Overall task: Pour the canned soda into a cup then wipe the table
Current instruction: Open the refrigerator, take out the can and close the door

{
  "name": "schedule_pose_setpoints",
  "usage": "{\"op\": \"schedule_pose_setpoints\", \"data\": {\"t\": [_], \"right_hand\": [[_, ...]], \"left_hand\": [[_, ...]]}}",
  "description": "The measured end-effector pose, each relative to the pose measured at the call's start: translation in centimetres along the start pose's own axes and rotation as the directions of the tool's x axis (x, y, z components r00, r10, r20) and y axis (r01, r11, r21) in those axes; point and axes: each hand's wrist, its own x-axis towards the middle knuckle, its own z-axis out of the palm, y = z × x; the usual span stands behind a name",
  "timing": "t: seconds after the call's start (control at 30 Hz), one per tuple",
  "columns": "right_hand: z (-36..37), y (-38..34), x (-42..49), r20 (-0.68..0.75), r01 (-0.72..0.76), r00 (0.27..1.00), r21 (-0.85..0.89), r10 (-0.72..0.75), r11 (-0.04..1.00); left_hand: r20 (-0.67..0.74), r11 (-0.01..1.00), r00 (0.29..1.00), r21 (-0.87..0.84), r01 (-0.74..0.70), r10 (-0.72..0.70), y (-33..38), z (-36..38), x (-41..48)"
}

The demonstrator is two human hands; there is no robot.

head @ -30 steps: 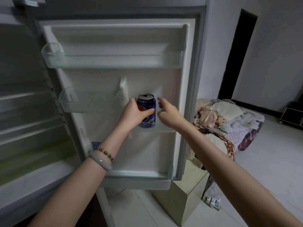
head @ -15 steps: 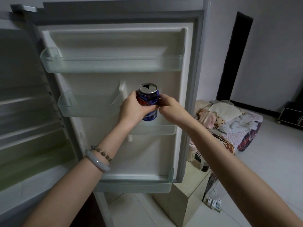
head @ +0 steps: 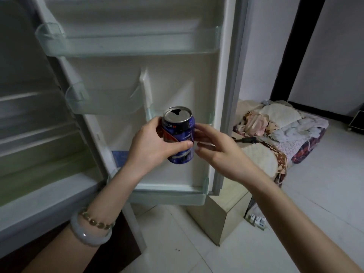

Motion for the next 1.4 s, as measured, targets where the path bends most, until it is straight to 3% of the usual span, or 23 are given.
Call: {"op": "schedule_pose_setpoints", "data": {"t": [0.3, 0.63, 0.77, 1.03, 1.23, 1.4], "right_hand": [[-4.2, 8.6, -3.1, 0.074, -0.019, 0.997, 0.079, 0.013, 0.997], [-12.2, 18.4, 1.4, -0.077, -0.002, 0.997, -0.019, 0.0, 1.0], [-12.7, 18.1, 3.3, -0.095, -0.004, 0.995, -0.089, -0.005, 0.996], [-12.6, 18.7, 7.3, -0.002, -0.056, 0.998, -0.012, 0.056, 0.998], [-11.8, 19.3, 8.2, -0.012, -0.074, 0.997, 0.117, 0.076, 0.99], [-10.6, 19.4, 6.1, -0.009, -0.039, 0.999, 0.066, 0.04, 0.997]], "left_hand": [[-0.144, 0.984, 0.973, 0.002, 0.18, -0.178, -1.2, 5.4, -5.6], [-0.356, 0.963, 0.898, -0.023, 0.269, -0.259, 3.4, 12.9, -9.6], [-0.409, 0.962, 0.873, -0.052, 0.269, -0.266, 5.5, 15.1, -10.7], [-0.458, 0.949, 0.841, -0.016, 0.315, -0.287, 7.8, 15.2, -11.9], [-0.497, 0.94, 0.814, -0.005, 0.342, -0.3, 7.5, 14.8, -12.5], [-0.507, 0.938, 0.805, -0.022, 0.346, -0.309, 7.0, 14.7, -13.5]]}}
